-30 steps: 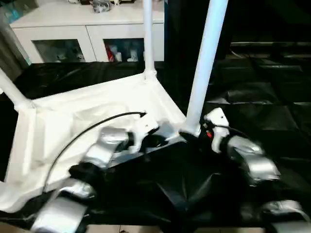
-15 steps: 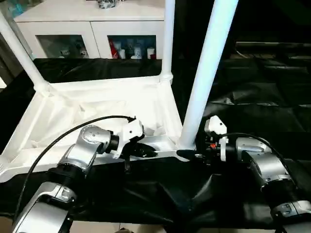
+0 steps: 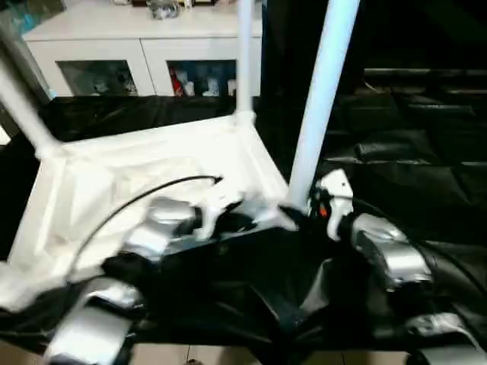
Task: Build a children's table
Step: Rotate leg to tighten
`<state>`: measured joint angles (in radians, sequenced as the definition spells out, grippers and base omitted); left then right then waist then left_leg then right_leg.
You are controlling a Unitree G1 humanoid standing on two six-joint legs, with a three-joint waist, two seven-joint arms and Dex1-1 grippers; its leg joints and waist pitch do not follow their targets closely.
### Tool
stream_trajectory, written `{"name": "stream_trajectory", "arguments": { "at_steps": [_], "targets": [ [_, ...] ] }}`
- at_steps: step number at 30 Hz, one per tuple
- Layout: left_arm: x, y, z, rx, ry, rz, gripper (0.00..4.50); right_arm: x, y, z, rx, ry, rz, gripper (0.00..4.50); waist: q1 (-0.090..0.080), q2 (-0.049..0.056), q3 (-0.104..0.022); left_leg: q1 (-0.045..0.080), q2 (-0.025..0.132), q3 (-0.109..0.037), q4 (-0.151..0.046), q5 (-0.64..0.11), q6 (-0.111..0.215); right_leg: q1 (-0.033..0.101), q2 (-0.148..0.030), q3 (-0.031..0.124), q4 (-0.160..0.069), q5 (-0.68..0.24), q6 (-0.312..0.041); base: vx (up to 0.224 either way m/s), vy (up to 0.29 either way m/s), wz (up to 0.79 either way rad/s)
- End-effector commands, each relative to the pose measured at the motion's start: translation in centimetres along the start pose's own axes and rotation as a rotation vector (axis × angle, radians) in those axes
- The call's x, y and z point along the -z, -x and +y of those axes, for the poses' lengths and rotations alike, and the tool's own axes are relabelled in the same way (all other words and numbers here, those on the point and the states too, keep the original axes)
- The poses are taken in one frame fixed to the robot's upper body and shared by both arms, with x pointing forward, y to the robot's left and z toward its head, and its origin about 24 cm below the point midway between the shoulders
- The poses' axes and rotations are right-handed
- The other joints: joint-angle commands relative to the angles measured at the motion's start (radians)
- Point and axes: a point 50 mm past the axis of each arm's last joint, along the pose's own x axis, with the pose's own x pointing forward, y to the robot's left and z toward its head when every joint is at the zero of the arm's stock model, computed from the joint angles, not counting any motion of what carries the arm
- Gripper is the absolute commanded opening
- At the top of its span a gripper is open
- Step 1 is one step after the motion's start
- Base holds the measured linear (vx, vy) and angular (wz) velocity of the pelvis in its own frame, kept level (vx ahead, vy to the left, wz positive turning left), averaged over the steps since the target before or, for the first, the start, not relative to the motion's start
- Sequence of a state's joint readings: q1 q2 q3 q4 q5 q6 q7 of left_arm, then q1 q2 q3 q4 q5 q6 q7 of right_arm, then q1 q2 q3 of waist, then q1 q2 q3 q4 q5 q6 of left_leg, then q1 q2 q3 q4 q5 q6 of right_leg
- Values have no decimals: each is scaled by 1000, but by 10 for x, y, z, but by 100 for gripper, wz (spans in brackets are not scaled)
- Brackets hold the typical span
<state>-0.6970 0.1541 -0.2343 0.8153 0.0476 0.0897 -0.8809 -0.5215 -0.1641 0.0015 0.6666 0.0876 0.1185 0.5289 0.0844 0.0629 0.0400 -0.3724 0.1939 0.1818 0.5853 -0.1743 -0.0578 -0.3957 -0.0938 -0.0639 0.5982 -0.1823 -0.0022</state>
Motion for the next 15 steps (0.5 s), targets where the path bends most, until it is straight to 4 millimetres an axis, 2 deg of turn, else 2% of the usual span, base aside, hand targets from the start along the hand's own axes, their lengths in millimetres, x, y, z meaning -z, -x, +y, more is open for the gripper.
{"name": "stream_trajectory", "arguments": {
  "at_steps": [1, 3, 6, 7, 9, 11, 13, 15],
  "targets": [
    [-19, -13, 4, -124, 18, -52, 0, 22, -16, 30, -6, -25, 104, 274, -9, -11, -47, 20, 24, -14, -81, -356, -18, 28, -52, 33, -97, -429, -159, 0, 0, 0],
    [-24, -20, 1, -146, 38, -74, 0, 20, -23, 42, -15, -9, 91, 274, -8, -11, -49, 22, 24, -17, -82, -365, -14, 30, -54, 31, -101, -457, -144, 0, 0, 0],
    [-27, -27, -6, -120, 29, -88, 0, 15, -28, 52, -65, 2, 56, 274, -6, -8, -50, 17, 25, -16, -85, -349, 6, 32, -54, 33, -101, -413, -144, 0, 0, 0],
    [-27, -27, -7, -104, 23, -92, 0, 13, -27, 51, -78, -22, 33, 274, -6, -10, -50, 17, 25, -15, -85, -347, 12, 33, -53, 33, -101, -398, -147, 0, 0, 0],
    [-26, -25, -8, -75, 3, -94, 0, 7, -23, 44, -93, -38, -11, 343, -5, -8, -53, 16, 26, -15, -84, -331, 21, 36, -53, 34, -97, -361, -158, 0, 0, 0],
    [-24, -22, -8, -51, -10, -96, 0, 5, -20, 39, -96, -18, -16, 346, -3, -10, -56, 13, 26, -14, -83, -307, 27, 39, -53, 34, -93, -322, -168, 0, 0, 0],
    [-18, -14, -9, 20, -45, -92, 0, 4, -11, 27, -127, 20, -17, 379, 1, -12, -59, 9, 27, -12, -80, -271, 44, 45, -53, 34, -86, -269, -181, 0, 0, 0],
    [-13, -8, -11, 83, -66, -92, 0, 3, -3, 20, -188, 52, -10, 379, 2, -15, -60, 7, 27, -10, -76, -242, 57, 46, -53, 33, -82, -230, -193, 0, 0, 0]
  ]
}}
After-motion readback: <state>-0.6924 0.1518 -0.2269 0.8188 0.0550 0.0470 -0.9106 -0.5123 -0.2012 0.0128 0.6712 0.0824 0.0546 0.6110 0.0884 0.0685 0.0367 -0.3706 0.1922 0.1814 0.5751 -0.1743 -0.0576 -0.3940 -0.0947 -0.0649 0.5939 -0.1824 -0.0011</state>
